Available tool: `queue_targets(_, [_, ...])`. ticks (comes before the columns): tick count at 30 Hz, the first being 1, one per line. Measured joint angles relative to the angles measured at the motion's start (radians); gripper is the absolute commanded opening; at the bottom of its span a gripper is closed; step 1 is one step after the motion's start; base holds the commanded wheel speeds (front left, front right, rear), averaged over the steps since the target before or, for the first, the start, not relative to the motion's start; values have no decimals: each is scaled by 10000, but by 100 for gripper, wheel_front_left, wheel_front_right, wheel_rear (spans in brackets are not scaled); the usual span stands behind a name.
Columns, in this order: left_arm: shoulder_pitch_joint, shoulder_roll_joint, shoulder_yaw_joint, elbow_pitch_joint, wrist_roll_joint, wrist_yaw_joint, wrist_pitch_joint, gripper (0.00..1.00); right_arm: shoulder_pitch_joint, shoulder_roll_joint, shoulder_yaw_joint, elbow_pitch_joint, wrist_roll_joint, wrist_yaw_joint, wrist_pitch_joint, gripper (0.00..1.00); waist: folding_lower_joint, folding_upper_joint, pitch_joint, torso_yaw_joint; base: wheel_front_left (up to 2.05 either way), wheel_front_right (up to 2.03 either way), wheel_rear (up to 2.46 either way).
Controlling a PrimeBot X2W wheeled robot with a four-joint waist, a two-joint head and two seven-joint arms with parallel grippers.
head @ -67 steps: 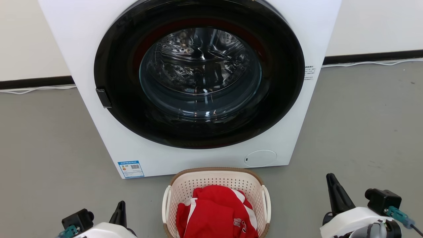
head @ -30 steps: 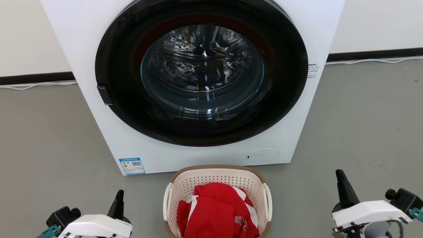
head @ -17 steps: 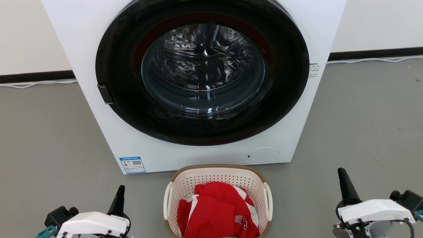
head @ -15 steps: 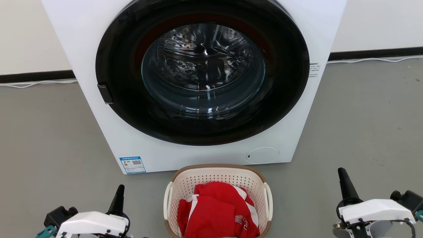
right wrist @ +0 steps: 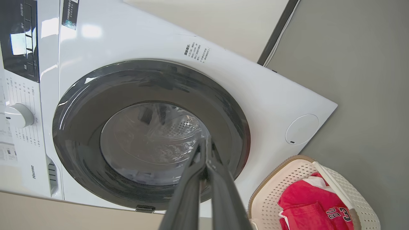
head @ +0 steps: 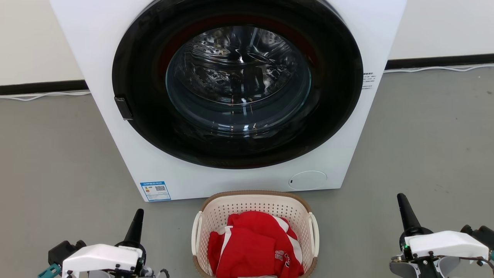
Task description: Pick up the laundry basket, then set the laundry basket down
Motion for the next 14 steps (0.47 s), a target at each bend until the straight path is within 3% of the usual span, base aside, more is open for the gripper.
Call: queue_targets(14, [0, -75, 232, -343, -1189, -198, 408, 0, 3, 52, -128, -234, 1586, 0, 372, 0, 0, 0, 47, 28, 0, 0, 0])
